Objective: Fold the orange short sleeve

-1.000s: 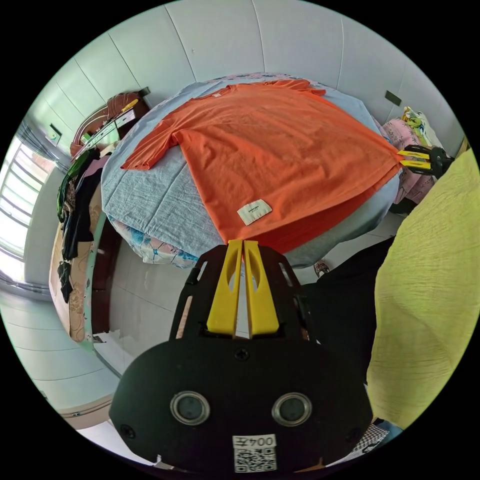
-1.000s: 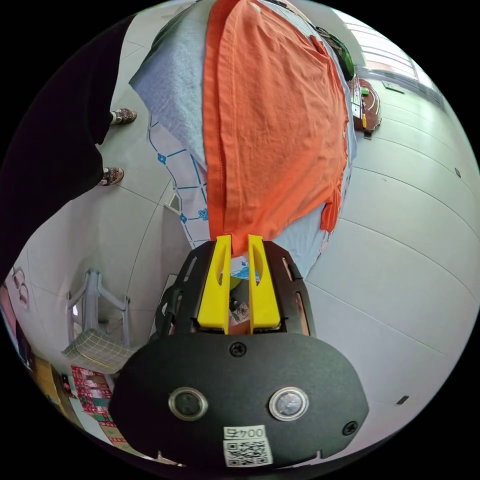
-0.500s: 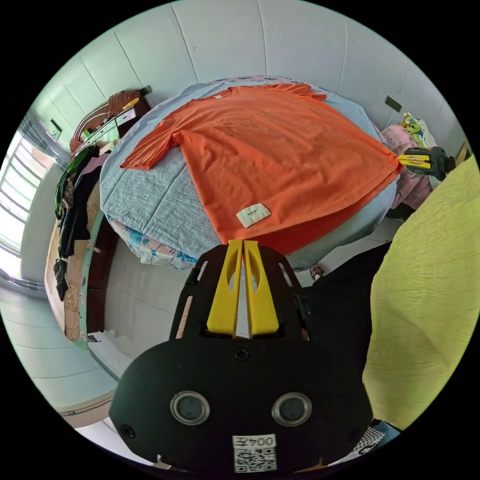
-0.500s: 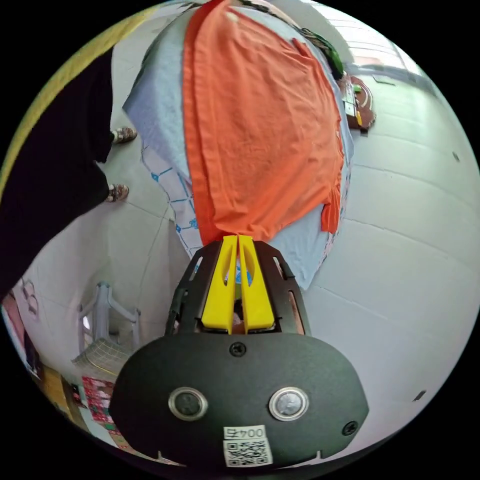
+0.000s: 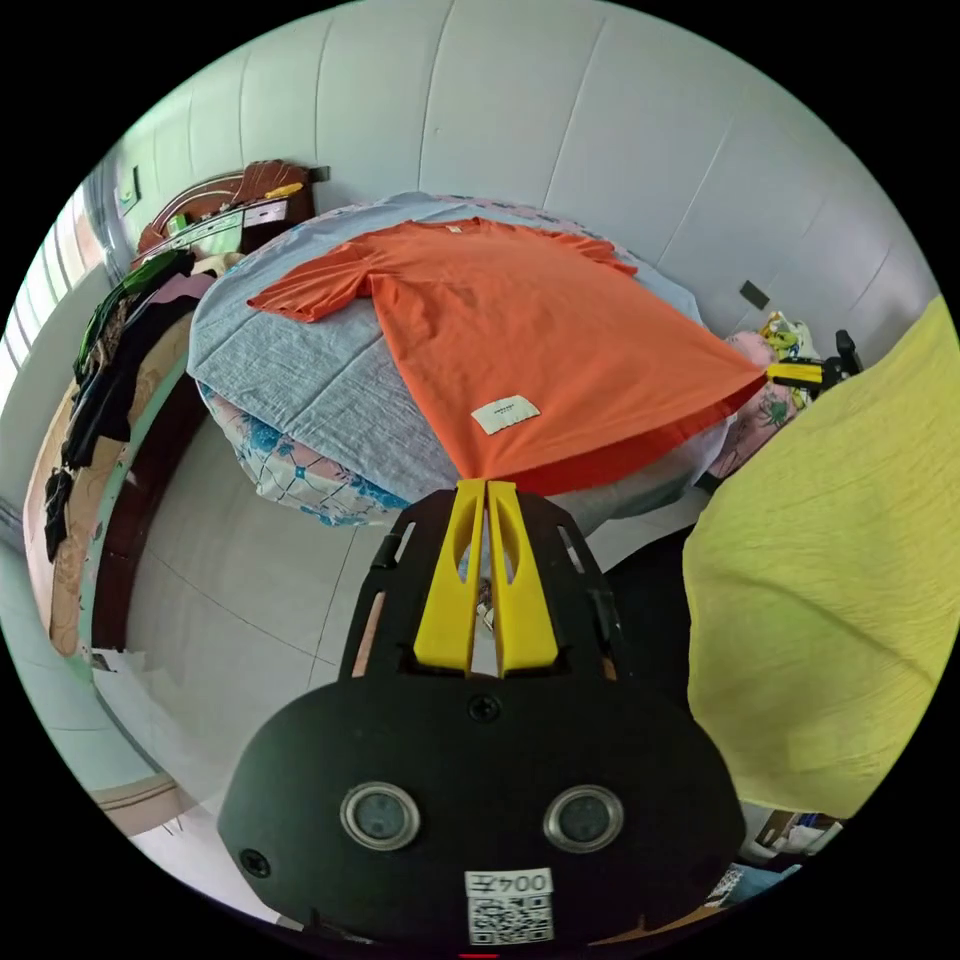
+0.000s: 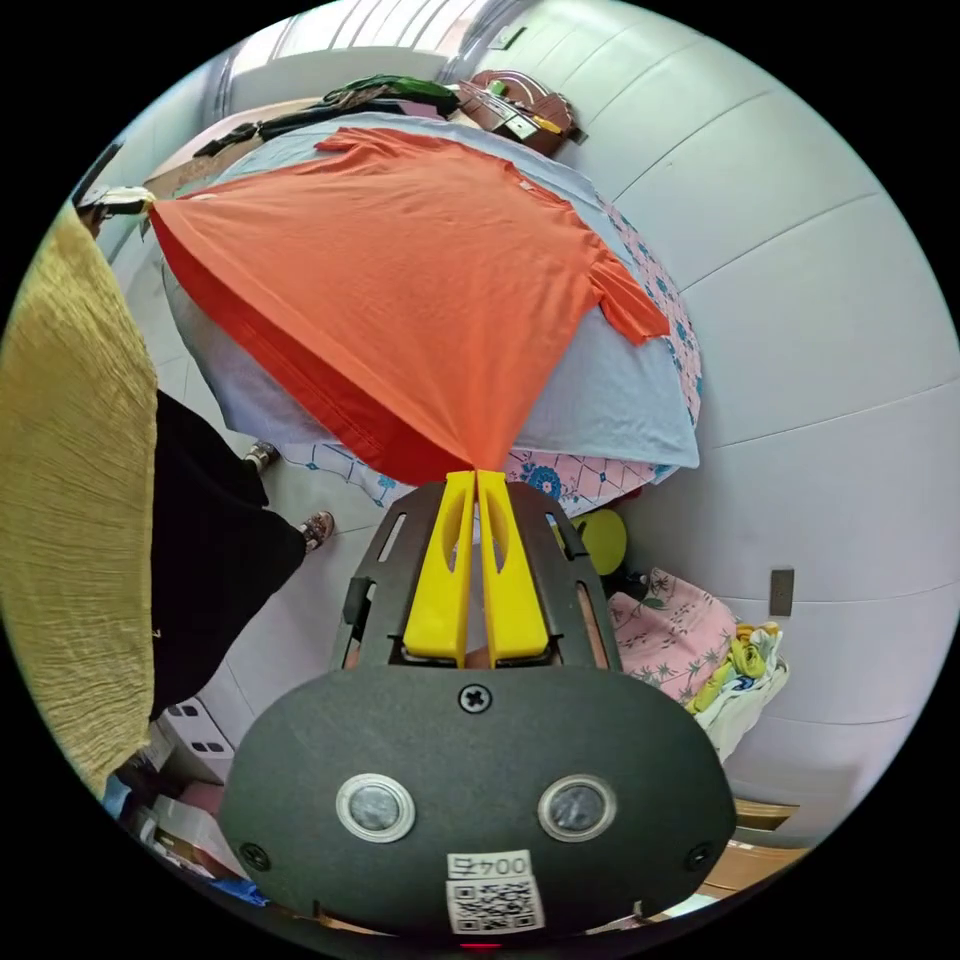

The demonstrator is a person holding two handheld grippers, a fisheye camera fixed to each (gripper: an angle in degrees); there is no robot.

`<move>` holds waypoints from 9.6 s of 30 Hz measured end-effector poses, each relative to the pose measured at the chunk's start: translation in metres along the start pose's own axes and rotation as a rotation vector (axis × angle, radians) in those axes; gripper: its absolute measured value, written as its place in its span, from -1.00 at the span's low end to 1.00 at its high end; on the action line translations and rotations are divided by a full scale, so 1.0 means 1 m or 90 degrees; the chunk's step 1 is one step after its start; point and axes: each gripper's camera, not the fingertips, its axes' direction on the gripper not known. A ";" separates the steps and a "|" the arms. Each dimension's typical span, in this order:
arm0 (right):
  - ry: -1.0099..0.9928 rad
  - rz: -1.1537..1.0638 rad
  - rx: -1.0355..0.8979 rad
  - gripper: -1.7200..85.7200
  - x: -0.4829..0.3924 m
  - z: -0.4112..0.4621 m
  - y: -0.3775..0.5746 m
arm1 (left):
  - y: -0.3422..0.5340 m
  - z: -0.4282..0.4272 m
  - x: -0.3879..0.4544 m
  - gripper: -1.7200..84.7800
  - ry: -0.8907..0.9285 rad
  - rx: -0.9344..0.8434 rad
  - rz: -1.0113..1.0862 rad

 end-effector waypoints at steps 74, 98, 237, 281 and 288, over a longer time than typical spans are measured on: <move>-0.726 0.760 0.071 -0.73 0.247 0.070 0.203 | -0.051 0.057 -0.153 -0.88 0.060 -0.061 -0.223; -0.520 0.675 -0.059 -0.88 0.180 0.039 0.110 | 0.001 0.106 -0.187 -0.93 0.133 -0.110 -0.314; -0.168 0.076 -0.087 -0.87 0.081 0.103 -0.203 | -0.238 0.268 -0.116 -0.95 -0.086 -0.035 -0.103; -0.211 -0.575 0.024 -0.82 -0.179 0.163 -0.643 | -0.220 0.171 -0.324 -0.87 -0.085 0.087 -0.225; -0.288 -0.418 0.078 -0.95 -0.139 0.152 -0.654 | -0.210 0.144 -0.317 -0.93 -0.154 0.155 -0.213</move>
